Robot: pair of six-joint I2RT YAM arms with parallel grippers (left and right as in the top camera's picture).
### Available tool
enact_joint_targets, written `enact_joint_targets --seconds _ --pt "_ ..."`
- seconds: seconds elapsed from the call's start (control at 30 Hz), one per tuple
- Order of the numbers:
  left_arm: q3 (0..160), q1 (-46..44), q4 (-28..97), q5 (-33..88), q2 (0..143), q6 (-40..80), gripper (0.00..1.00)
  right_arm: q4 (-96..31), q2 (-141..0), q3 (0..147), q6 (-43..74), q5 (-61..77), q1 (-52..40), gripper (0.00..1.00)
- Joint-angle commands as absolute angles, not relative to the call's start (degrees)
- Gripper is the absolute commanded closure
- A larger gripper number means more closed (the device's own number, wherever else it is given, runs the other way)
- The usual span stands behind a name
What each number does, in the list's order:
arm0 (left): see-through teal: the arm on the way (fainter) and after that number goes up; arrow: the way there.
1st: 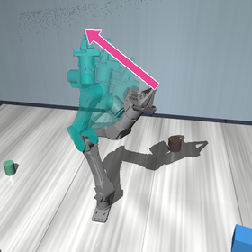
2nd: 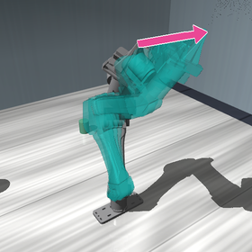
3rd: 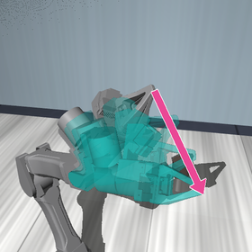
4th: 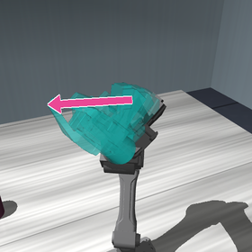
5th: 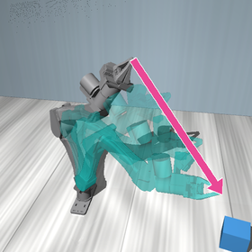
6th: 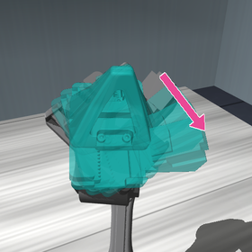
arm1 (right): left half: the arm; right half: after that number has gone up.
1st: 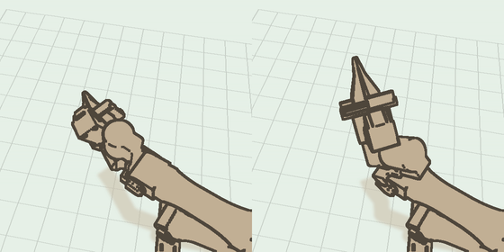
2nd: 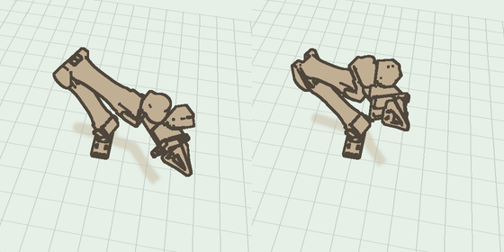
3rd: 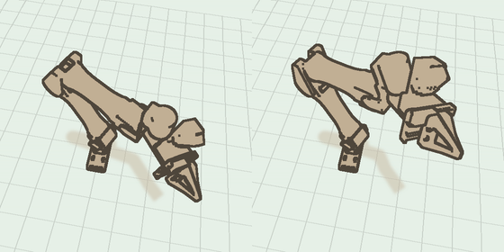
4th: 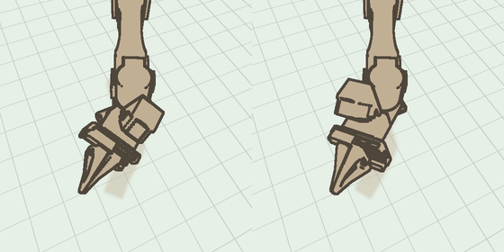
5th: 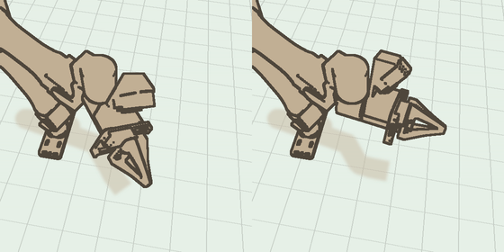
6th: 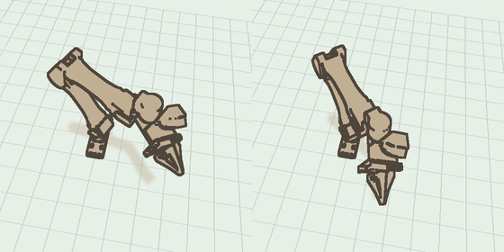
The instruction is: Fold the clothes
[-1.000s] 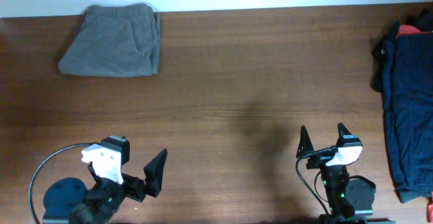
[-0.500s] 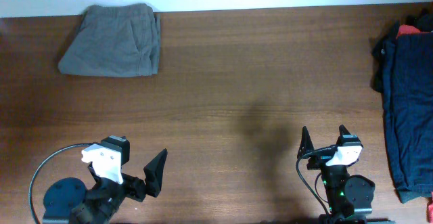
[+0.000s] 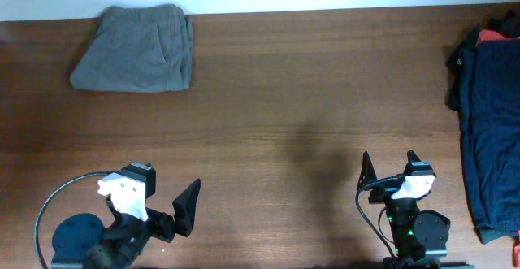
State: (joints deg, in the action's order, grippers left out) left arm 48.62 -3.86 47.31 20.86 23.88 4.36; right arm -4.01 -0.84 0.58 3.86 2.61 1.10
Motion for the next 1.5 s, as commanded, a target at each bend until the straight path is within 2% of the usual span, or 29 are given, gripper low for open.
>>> enact_joint_targets --seconds 0.0,0.57,0.83,1.0,1.27,1.47 --pt "48.6 -4.0 47.2 21.7 23.7 4.9 0.01 -4.4 -0.2 0.3 3.4 1.8 1.5 0.01" --pt "48.6 -4.0 48.7 23.5 23.3 6.2 0.01 -4.4 -0.2 0.3 3.4 1.8 1.5 0.01" --pt "43.0 -4.0 50.1 12.2 18.8 6.9 0.01 -4.4 -0.2 0.3 3.4 1.8 1.5 0.01" --pt "35.0 -4.0 43.0 10.4 13.7 6.8 0.01 -4.4 -0.2 0.3 3.4 1.8 1.5 0.01" --pt "21.4 -4.0 24.2 11.6 9.9 6.8 0.01 -4.4 -0.2 0.3 3.4 1.8 1.5 0.01" --pt "13.4 -4.0 16.5 5.9 5.0 6.8 0.01 -4.4 -0.2 0.3 3.4 1.8 1.5 0.01"
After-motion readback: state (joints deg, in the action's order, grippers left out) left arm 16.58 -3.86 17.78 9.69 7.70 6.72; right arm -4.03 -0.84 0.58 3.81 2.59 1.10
